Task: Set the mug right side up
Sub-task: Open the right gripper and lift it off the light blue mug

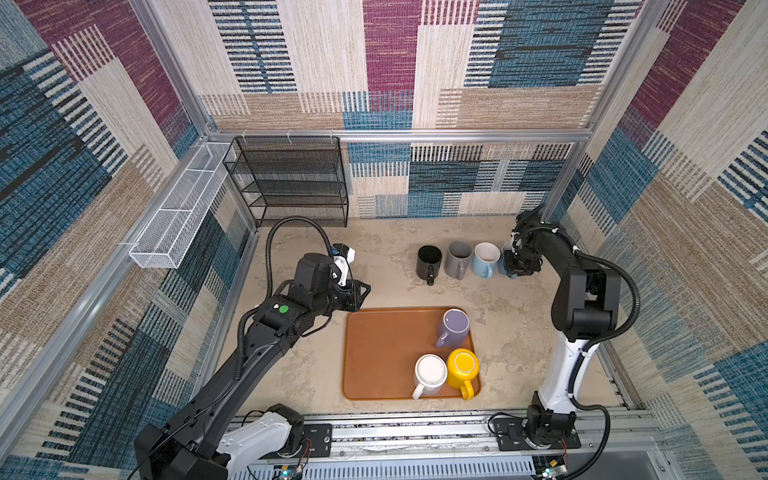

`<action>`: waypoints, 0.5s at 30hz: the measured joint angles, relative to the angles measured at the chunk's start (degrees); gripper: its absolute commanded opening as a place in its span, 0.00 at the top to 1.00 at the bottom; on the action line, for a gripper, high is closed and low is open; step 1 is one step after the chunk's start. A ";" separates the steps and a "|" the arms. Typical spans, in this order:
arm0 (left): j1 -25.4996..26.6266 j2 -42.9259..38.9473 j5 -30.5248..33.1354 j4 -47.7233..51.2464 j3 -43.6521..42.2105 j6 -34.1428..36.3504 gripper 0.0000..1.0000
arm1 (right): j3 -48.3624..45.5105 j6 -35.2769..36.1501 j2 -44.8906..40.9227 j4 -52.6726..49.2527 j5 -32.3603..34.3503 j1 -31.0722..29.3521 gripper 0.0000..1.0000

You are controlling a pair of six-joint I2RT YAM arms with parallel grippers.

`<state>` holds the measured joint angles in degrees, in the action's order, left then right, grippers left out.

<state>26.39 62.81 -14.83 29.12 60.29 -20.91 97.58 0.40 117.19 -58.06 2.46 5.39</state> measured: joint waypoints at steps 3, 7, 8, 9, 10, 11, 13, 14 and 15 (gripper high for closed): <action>0.02 0.66 1.16 1.01 0.70 0.09 0.74 | 0.00 -0.02 0.00 -0.11 -0.48 0.09 0.54; 0.02 1.18 1.64 2.29 1.01 0.28 0.71 | 0.44 -0.24 -0.33 -0.28 -0.48 0.37 0.44; 0.02 1.18 2.21 2.38 1.01 0.28 0.71 | 0.61 -0.28 -0.68 -0.33 -0.46 0.46 0.44; 0.02 1.16 2.62 2.43 1.01 0.31 0.71 | 0.76 -0.44 -1.25 -0.33 -0.46 0.57 0.44; 0.02 1.14 2.60 2.47 1.03 0.31 0.71 | 0.98 -0.50 -1.92 -0.37 -0.46 0.66 0.44; 0.02 1.14 2.62 2.62 1.11 0.33 0.71 | 1.27 -0.63 -2.62 -0.42 -0.44 0.76 0.45; 0.02 1.14 2.99 3.21 1.60 0.70 0.71 | 2.08 -0.90 -4.48 -0.37 -0.28 1.16 0.46; 0.02 1.16 3.28 3.41 1.88 0.79 0.71 | 2.36 -1.07 -5.53 -0.33 -0.24 1.31 0.46; 0.02 1.22 4.00 3.76 2.25 1.09 0.71 | 2.58 -1.11 -6.78 -0.20 -0.28 1.42 0.46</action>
<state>26.41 64.03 -10.83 32.88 62.54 -19.81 100.16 -0.71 110.41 -58.26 2.17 6.81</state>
